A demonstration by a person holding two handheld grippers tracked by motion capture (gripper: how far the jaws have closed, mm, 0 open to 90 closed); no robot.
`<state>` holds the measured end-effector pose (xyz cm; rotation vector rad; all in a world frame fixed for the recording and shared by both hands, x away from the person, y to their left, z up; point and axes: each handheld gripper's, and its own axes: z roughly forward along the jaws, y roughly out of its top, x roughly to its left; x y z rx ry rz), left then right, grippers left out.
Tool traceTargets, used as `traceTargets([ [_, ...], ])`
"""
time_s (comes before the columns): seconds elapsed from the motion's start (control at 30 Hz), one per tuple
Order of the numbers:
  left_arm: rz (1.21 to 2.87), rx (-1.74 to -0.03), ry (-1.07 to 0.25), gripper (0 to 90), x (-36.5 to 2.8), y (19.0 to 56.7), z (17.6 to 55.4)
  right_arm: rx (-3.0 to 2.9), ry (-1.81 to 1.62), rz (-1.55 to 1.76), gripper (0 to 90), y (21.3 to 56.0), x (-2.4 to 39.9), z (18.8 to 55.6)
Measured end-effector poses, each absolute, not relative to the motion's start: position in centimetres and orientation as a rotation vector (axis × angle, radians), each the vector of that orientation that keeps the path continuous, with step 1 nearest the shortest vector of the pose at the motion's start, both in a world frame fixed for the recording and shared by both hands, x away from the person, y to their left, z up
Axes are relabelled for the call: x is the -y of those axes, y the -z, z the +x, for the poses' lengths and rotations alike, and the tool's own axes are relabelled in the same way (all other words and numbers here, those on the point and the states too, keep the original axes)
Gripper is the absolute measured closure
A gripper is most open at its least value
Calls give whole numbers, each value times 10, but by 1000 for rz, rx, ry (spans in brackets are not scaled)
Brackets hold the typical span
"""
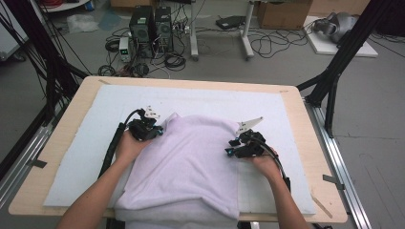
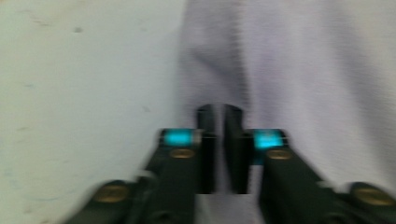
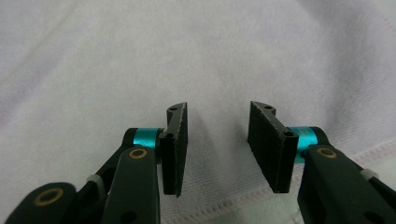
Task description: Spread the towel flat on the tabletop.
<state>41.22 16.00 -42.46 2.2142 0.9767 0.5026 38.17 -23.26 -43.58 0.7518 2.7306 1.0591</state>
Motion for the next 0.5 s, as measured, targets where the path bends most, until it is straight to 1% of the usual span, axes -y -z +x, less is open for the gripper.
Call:
traceTargets([
  [0.07, 2202, -1039, -514, 899, -174, 423, 415, -2728, -1065, 750, 588, 436, 233, 382],
  [0.13, 2151, -1109, -524, 900, -195, 418, 416, -2724, -1057, 749, 620, 436, 233, 382],
  [0.2, 2077, -1125, -501, 899, -214, 412, 414, -2717, -1046, 757, 641, 436, 233, 382],
  [0.27, 2018, -1039, -418, 891, -218, 408, 411, -2711, -1045, 745, 640, 436, 232, 383],
  [0.3, 2026, -974, -410, 834, -213, 407, 408, -2709, -1045, 753, 638, 436, 231, 382],
  [0.37, 2067, -859, -391, 775, -198, 407, 404, -2707, -1039, 746, 634, 435, 230, 382],
  [0.4, 2085, -817, -385, 774, -190, 409, 402, -2706, -1041, 743, 633, 435, 229, 381],
  [0.43, 2110, -784, -374, 772, -182, 411, 402, -2706, -1043, 738, 629, 435, 228, 381],
  [0.5, 2157, -759, -349, 720, -170, 418, 404, -2706, -1044, 721, 618, 434, 228, 381],
])
